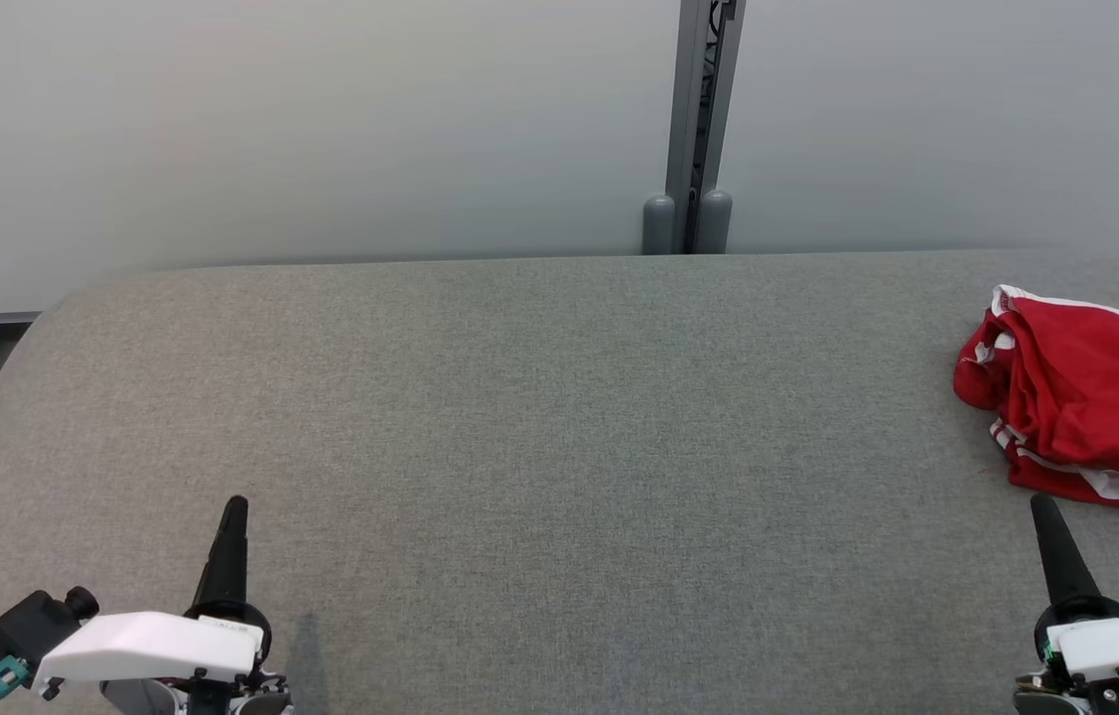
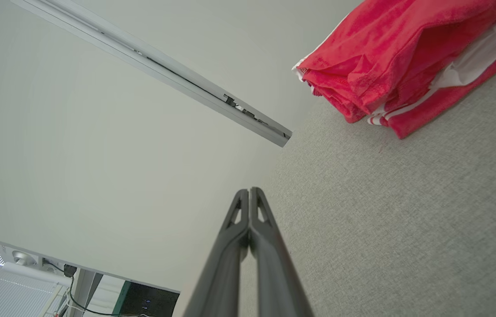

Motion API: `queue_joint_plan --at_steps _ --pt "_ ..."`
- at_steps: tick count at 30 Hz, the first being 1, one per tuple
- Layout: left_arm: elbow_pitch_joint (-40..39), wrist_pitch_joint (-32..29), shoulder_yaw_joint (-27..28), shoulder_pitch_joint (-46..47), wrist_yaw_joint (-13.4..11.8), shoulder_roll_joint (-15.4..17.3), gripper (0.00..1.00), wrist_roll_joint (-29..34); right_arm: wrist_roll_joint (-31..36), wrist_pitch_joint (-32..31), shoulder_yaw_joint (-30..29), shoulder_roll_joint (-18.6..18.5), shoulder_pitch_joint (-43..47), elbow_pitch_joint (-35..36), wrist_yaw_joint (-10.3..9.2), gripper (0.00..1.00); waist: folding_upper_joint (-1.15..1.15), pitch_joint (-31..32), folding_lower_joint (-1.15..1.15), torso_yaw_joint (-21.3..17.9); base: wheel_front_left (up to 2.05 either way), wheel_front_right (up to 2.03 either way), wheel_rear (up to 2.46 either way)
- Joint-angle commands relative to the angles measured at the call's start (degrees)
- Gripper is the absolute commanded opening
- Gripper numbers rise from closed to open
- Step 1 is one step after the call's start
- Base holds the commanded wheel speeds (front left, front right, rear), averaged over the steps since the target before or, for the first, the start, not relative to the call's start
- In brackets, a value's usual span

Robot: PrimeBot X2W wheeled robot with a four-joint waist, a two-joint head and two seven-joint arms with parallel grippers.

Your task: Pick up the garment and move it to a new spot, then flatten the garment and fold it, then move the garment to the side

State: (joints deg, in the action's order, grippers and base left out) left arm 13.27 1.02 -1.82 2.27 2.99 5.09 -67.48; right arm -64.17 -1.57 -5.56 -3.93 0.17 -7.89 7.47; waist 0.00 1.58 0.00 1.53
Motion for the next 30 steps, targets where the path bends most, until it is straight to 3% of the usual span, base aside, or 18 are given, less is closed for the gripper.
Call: queue_joint_plan --at_steps 1,30 --pt "-0.44 -0.44 0.83 1.69 0.66 0.26 0.00 -1.41 -1.66 -0.31 -0.34 -0.24 -1.51 0.17 0.03 0.00 0.00 -0.05 0.00 -0.04 0.00 0.00 0.00" --pt "0.19 -4.19 4.88 3.17 2.72 -1.06 0.00 -13.70 -15.54 -2.85 -0.70 0.41 -4.30 -3.16 0.04 0.00 0.00 -0.83 0.00 -0.71 0.00 0.00 0.00"
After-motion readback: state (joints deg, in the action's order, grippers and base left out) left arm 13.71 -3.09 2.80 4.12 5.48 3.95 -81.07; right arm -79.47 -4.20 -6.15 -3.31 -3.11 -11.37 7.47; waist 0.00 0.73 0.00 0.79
